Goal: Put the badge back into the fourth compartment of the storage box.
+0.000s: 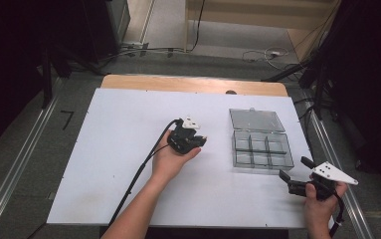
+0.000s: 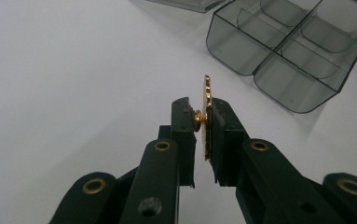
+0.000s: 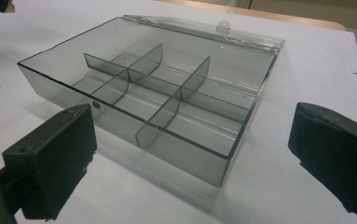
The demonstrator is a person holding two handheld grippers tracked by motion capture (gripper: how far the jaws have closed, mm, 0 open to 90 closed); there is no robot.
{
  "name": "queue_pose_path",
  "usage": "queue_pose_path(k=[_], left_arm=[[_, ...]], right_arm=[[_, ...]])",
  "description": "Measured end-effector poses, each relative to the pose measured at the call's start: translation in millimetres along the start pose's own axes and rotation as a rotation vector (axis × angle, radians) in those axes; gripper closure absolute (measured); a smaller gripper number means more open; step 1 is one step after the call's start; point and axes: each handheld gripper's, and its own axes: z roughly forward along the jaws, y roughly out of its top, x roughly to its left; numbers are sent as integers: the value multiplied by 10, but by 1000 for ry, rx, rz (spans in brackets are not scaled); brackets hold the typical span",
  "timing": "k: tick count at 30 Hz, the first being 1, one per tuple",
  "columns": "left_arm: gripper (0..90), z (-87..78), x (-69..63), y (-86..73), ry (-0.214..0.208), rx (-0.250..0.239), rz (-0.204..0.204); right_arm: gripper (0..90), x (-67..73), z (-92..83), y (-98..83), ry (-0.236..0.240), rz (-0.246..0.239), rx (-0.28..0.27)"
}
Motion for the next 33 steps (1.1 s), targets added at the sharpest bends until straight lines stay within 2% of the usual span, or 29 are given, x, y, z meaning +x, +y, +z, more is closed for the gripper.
queue_pose_path(k=[17, 33], left_arm=[[828, 80, -190, 197, -49, -13, 36], [828, 146, -336, 315, -75, -22, 63]], right_arm=[[0, 1, -2, 1, 0, 0, 0], [0, -2, -5, 1, 0, -1, -3]])
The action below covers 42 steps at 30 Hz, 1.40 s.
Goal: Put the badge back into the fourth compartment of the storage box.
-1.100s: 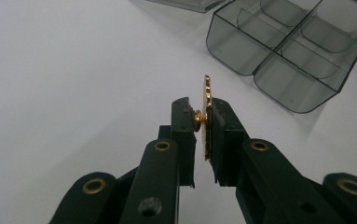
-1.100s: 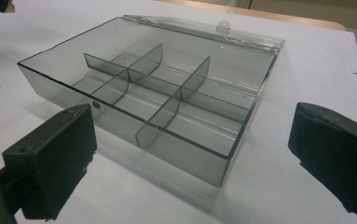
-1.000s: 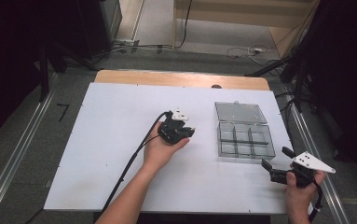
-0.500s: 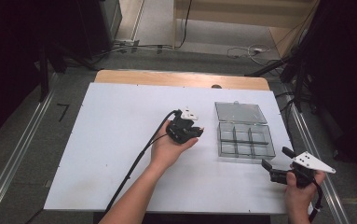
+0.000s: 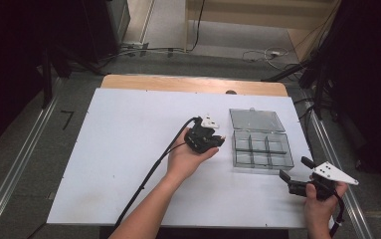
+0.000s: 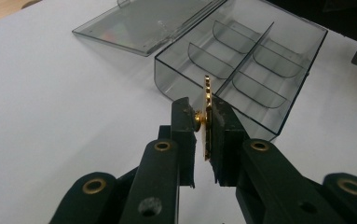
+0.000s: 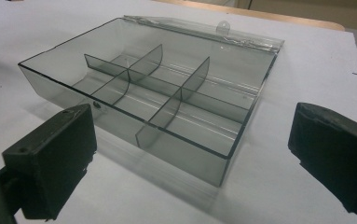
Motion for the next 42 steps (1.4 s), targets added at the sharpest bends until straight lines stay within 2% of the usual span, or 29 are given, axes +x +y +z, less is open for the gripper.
queue_pose_path(k=[25, 35, 42], left_arm=[[828, 205, -228, 157, -59, -8, 31], [827, 378, -345, 182, -88, 21, 52], [826, 488, -389, 172, -107, 34, 32]], right_arm=[[0, 5, 0, 1, -1, -1, 2], [0, 17, -1, 4, -17, -4, 1], [0, 17, -3, 3, -20, -4, -1]])
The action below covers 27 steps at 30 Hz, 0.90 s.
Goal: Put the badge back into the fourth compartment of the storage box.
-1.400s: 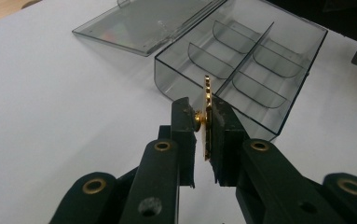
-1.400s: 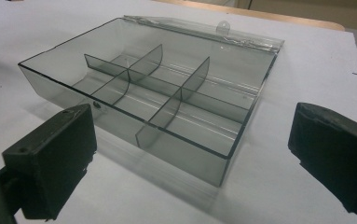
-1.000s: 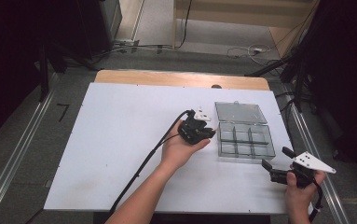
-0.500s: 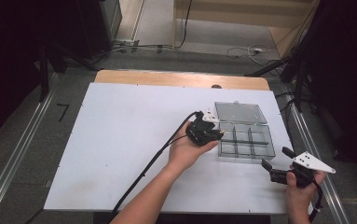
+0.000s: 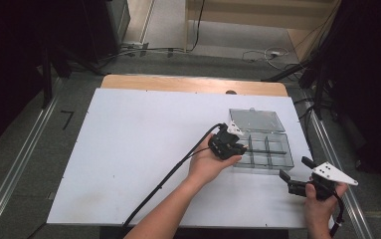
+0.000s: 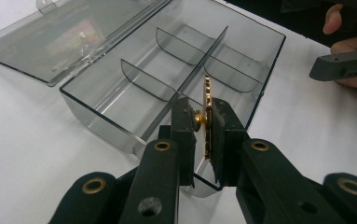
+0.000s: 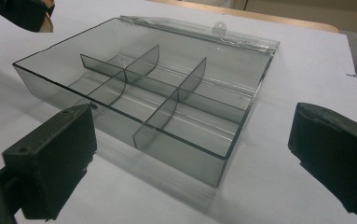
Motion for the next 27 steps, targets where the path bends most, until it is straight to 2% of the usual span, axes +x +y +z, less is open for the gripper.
queue_pose_path(k=[7, 10, 13, 14, 15, 19, 21, 24, 27], left_arm=[[819, 103, -23, -31, -21, 13, -5], [771, 116, -35, -39, -63, -5, 4], [616, 113, -61, -40, -68, -16, 18], [506, 111, -61, -41, -74, -21, 17], [506, 104, -60, -40, -81, -22, 15], [269, 69, -73, -45, -109, -45, 21], [244, 43, -80, -53, -119, -62, 23], [104, -3, -67, -77, -168, -92, 17], [0, -63, -56, -108, -175, -118, 22]], right_arm=[[0, -2, 0, -1, 0, 0, -3], [0, -2, 0, -1, 0, -1, -2], [0, -2, 0, -1, 1, 0, -2], [0, -2, 0, -1, 1, 0, -1], [0, -2, 0, -1, 1, 0, -1], [0, -2, 0, -1, 1, 0, -2], [0, -2, 0, -1, 1, 0, -2], [0, -2, 0, -1, 1, 0, -1], [0, -2, 0, -1, 2, 0, -1]])
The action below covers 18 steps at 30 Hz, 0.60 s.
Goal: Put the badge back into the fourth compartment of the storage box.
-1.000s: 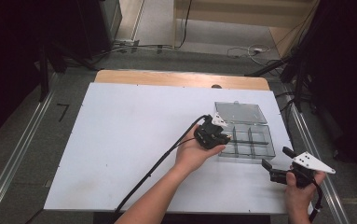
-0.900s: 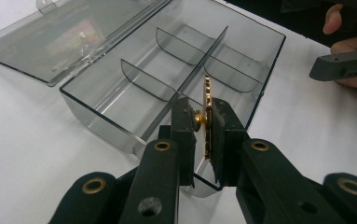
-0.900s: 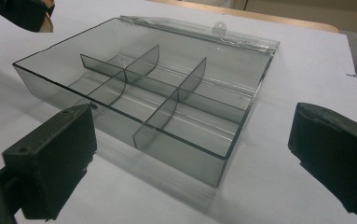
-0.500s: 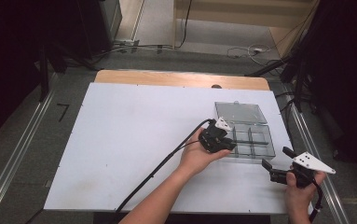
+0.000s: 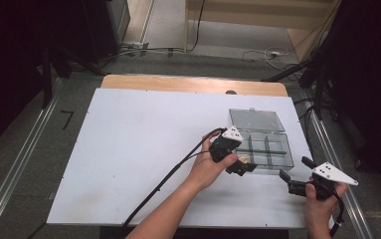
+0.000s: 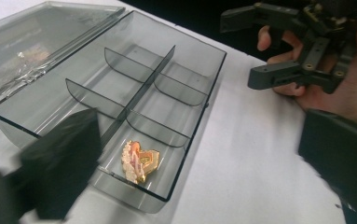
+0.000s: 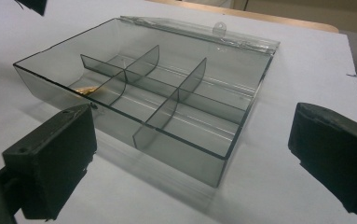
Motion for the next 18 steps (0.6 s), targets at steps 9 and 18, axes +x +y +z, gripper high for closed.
queue_pose_path(k=[9, 18], left_arm=[[0, -247, 19, -105, 70, -51, 3], [0, -566, 68, -282, 130, -118, 2]], right_arm=[[0, 3, 1, 1, -1, -1, 3], [0, 5, 2, 0, -3, -2, 5]])
